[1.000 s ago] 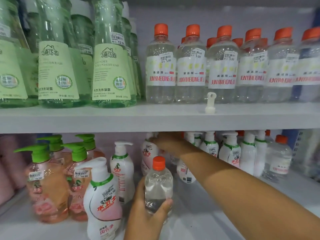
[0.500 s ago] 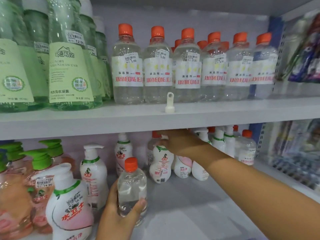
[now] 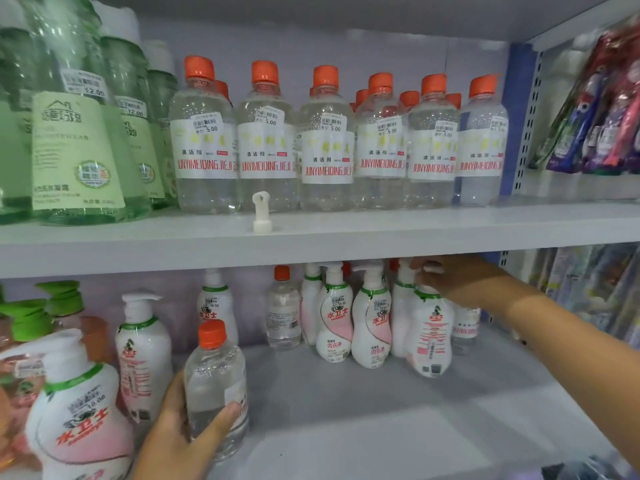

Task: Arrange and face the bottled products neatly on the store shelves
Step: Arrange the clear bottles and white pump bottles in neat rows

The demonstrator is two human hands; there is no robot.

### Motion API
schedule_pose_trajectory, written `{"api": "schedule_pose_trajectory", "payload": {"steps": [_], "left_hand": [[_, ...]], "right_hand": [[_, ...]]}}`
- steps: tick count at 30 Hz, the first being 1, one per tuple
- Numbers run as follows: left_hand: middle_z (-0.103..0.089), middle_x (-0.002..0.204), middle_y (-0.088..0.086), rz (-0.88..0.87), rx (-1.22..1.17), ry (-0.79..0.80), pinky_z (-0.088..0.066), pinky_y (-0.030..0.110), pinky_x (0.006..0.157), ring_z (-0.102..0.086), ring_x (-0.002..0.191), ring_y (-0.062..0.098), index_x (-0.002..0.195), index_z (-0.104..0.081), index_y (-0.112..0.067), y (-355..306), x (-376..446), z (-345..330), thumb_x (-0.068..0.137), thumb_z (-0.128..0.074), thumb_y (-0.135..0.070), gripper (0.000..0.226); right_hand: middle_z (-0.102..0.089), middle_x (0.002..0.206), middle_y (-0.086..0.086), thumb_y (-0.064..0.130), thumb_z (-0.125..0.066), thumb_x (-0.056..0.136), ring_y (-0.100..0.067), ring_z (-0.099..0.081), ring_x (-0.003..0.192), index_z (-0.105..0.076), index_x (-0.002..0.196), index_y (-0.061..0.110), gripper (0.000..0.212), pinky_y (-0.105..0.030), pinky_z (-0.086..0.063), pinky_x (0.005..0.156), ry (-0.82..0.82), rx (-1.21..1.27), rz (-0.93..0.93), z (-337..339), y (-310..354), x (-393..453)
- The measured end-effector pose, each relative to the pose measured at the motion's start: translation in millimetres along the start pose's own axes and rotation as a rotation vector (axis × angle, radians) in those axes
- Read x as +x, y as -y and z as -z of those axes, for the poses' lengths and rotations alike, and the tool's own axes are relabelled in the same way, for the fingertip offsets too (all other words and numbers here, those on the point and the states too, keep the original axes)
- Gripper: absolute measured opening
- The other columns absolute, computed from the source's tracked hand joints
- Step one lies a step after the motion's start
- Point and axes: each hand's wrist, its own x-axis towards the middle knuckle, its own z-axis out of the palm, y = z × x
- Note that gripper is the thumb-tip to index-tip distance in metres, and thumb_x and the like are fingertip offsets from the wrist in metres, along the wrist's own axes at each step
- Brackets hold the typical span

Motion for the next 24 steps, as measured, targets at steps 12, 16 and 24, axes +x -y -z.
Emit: {"api": "schedule_pose_trajectory", "payload": {"steps": [12,16,24], "left_hand": [[-0.071,0.104,-0.034,0.105,0.058,0.051,-0.052,0.014,0.078,-0.069,0.098,-0.009,0.128,-0.049,-0.048,-10,7,-15,0.074,-0.089,-0.025,0.071],[-0.073,0.101,-0.032,0.147,0.026,0.042,-0.051,0.006,0.072,-0.069,0.094,-0.01,0.128,-0.053,-0.037,-11,8,-14,0.08,-0.081,-0.008,0.063],[-0.076,0.112,-0.015,0.192,-0.04,0.099,-0.053,0.018,0.086,-0.071,0.105,0.004,0.135,-0.054,-0.033,-8,5,-4,0.056,-0.087,-0.041,0.086]], "right_hand": [[-0.064,0.092,0.014,0.051,-0.047,0.1,-0.013,-0.065,0.087,-0.059,0.098,0.04,0.016,-0.023,-0.051,0.075,-0.034,0.072,0.134,-26,96,-33],[-0.064,0.105,0.008,0.052,-0.043,0.101,-0.016,-0.063,0.105,-0.063,0.116,0.029,0.034,-0.029,-0.048,0.089,0.074,0.089,0.254,-68,152,1],[-0.063,0.12,-0.015,0.026,-0.054,0.102,-0.033,-0.061,0.115,-0.061,0.118,0.004,0.028,-0.036,-0.051,0.096,0.146,-0.015,0.125,-139,191,80]]}}
